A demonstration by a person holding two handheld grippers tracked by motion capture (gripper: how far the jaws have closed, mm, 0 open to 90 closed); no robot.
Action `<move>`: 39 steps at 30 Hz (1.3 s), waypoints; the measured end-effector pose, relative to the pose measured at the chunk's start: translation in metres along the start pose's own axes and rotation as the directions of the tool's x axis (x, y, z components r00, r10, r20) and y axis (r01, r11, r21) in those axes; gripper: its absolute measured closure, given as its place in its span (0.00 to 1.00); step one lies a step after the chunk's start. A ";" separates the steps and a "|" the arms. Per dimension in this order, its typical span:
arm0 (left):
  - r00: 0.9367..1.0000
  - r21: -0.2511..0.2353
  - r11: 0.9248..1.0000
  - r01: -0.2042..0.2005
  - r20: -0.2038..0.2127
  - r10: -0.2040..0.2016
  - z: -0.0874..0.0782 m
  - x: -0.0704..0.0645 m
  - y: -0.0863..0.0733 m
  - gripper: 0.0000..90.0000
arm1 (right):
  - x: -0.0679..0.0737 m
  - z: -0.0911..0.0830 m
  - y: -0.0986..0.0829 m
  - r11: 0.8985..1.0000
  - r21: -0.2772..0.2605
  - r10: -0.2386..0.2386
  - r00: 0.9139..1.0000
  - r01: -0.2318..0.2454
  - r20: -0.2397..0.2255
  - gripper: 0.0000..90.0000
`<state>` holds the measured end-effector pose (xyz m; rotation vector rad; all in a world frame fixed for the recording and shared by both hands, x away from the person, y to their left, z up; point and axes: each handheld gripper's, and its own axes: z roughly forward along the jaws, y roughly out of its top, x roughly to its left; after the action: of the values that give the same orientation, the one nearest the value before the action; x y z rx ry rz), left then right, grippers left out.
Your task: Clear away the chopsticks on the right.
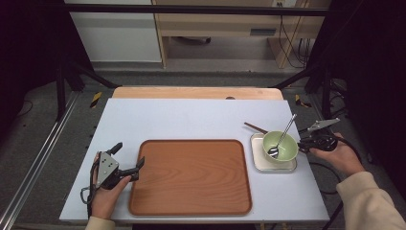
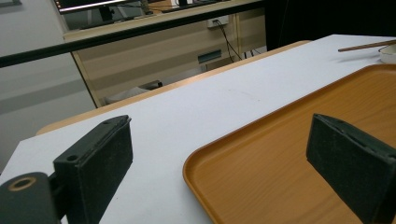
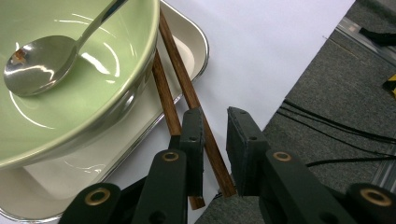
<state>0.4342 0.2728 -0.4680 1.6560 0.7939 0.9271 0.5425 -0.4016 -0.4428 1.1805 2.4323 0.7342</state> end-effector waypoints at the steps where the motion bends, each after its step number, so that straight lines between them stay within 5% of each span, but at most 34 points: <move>1: 1.000 -0.001 1.000 0.001 0.000 -0.001 0.000 0.000 0.000 0.07 | 0.000 0.000 0.000 1.000 0.004 0.000 1.000 0.000 0.000 0.85; 8: 1.000 0.000 1.000 -0.001 0.000 0.001 0.000 0.000 0.000 0.07 | 0.002 0.003 -0.001 1.000 0.010 0.007 1.000 -0.007 -0.017 0.94; 12: 1.000 -0.002 1.000 0.001 -0.002 -0.001 0.000 0.000 0.000 0.07 | 0.001 -0.003 -0.002 0.998 -0.056 0.001 1.000 -0.003 -0.020 0.94; 25: 1.000 -0.007 1.000 0.001 -0.007 -0.001 -0.001 0.000 0.000 0.07 | -0.005 -0.021 -0.006 0.984 -0.169 0.068 0.995 -0.055 0.069 0.94; 30: 1.000 -0.008 1.000 -0.001 -0.007 0.001 -0.001 0.000 0.001 0.07 | -0.002 -0.029 -0.002 0.975 -0.209 0.101 0.987 -0.073 0.124 0.94; 39: 1.000 -0.009 1.000 0.001 -0.009 -0.001 -0.002 0.000 0.001 0.07 | 0.001 -0.025 0.007 0.979 -0.190 0.098 0.983 -0.068 0.155 0.94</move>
<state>0.4330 0.2735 -0.4668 1.6444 0.7955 0.9362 0.5341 -0.4049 -0.4186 1.2241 2.1428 0.8320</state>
